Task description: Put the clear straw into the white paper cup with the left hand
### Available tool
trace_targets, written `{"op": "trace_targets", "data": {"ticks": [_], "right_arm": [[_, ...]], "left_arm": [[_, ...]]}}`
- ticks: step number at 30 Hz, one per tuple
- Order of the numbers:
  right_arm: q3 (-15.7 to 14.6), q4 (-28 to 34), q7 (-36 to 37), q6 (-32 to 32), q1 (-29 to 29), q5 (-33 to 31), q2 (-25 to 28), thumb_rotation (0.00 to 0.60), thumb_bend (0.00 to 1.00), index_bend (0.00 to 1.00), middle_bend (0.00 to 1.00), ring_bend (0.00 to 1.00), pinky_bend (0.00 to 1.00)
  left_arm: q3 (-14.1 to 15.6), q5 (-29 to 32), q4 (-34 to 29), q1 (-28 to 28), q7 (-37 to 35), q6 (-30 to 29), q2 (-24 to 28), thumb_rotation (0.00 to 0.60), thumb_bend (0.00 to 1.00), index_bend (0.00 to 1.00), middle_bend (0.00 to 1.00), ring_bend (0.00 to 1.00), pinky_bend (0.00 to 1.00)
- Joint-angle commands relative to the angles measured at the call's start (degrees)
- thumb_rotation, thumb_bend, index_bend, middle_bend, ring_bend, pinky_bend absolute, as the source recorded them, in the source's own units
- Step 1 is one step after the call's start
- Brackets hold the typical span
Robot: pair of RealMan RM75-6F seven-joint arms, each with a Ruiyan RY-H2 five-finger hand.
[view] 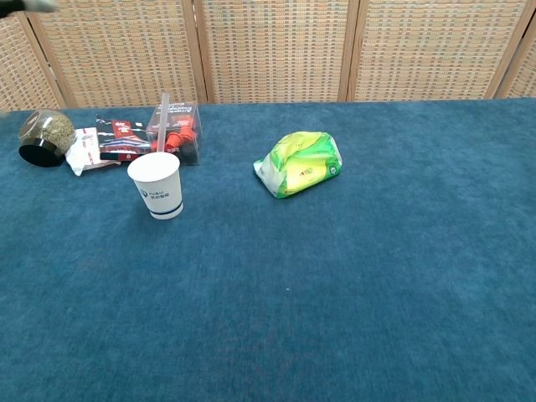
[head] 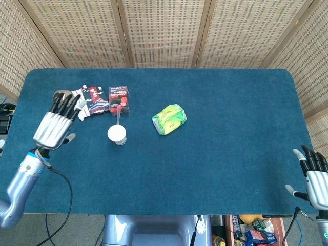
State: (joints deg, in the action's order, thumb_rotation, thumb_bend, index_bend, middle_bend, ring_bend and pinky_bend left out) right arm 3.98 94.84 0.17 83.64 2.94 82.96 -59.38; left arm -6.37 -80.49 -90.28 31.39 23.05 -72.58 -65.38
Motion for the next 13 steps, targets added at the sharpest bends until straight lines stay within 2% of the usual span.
{"op": "trace_targets", "data": {"ticks": [1,2,3,5,10,13], "right_arm": [[0.01,0.0,-0.27,0.16,-0.02,0.14,-0.04,0.6,0.0,0.0,0.0,0.0,0.0],[0.03,-0.02,-0.43,0.28,-0.05,0.17,-0.07,0.6,0.0,0.0,0.0,0.0,0.0],[0.19,-0.18,-1.03,1.04,-0.13,0.56,-0.25,0.6,0.0,0.0,0.0,0.0,0.0],[0.3,-0.39,-1.45,1.96,-0.3,1.08,-0.6,0.6,0.0,0.0,0.0,0.0,0.0],[0.18,-0.62,-1.53,3.64,-0.77,2.44,-0.93,0.6,0.0,0.0,0.0,0.0,0.0],[0.06,-0.56,-1.45,4.16,-0.99,2.93,-0.88,0.6,0.0,0.0,0.0,0.0,0.0]], "left_arm": [[3.38,1.67,-3.24,-8.08,-8.47,-6.03,4.5,0.6,0.12,0.0,0.0,0.0,0.0],[3.84,1.56,-2.98,-9.62,-9.59,-7.65,4.46,0.6,0.12,0.0,0.0,0.0,0.0],[5.48,2.37,-3.58,-13.48,-12.32,-10.61,4.21,0.6,0.12,0.0,0.0,0.0,0.0],[7.14,0.61,-3.12,-16.43,-15.01,-13.24,3.42,0.6,0.12,0.0,0.0,0.0,0.0],[9.08,-1.51,-1.88,-20.28,-18.64,-15.68,2.05,0.6,0.11,0.0,0.0,0.0,0.0],[9.1,-2.47,-0.73,-21.33,-20.24,-16.16,0.98,0.6,0.12,0.0,0.0,0.0,0.0]]}}
